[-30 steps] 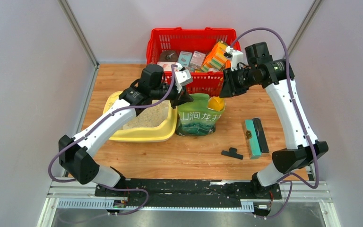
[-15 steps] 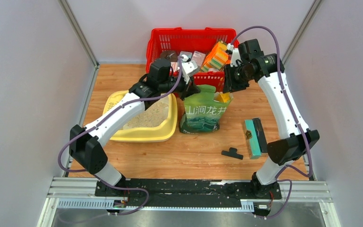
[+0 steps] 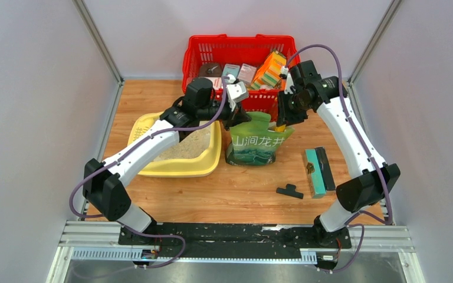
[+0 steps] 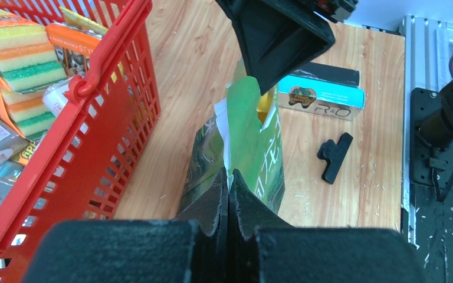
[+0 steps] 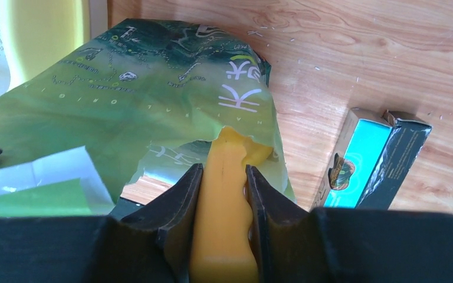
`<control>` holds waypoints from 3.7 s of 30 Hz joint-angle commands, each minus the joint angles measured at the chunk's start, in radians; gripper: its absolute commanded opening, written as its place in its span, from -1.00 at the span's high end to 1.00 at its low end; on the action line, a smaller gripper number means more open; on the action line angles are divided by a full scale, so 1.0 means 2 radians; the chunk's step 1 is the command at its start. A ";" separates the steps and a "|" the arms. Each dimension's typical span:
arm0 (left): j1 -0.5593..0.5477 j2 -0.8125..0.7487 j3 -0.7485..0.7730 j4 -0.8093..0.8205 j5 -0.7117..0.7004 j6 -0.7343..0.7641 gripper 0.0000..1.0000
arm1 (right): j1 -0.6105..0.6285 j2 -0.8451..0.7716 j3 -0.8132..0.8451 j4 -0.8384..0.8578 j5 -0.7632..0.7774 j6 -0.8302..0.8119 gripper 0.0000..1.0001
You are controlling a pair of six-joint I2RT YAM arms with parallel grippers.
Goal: Fill the litter box with clean litter
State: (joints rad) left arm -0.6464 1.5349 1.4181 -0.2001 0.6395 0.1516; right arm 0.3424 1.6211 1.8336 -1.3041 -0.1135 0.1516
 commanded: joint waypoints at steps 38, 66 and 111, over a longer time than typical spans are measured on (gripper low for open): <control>0.001 -0.060 0.012 0.038 0.014 0.036 1.00 | -0.117 -0.053 -0.276 0.298 -0.333 0.127 1.00; 0.000 0.014 0.158 -0.037 -0.010 0.144 1.00 | -0.297 -0.086 -0.260 0.312 -0.490 0.144 1.00; 0.002 -0.020 0.109 -0.093 -0.038 0.134 1.00 | -0.380 -0.158 -0.375 0.453 -0.549 0.299 1.00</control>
State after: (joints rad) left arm -0.6689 1.5841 1.5906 -0.4942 0.5957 0.4103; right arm -0.3573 1.3254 1.0760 -0.4694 -1.2045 0.7086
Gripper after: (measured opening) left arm 0.006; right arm 0.302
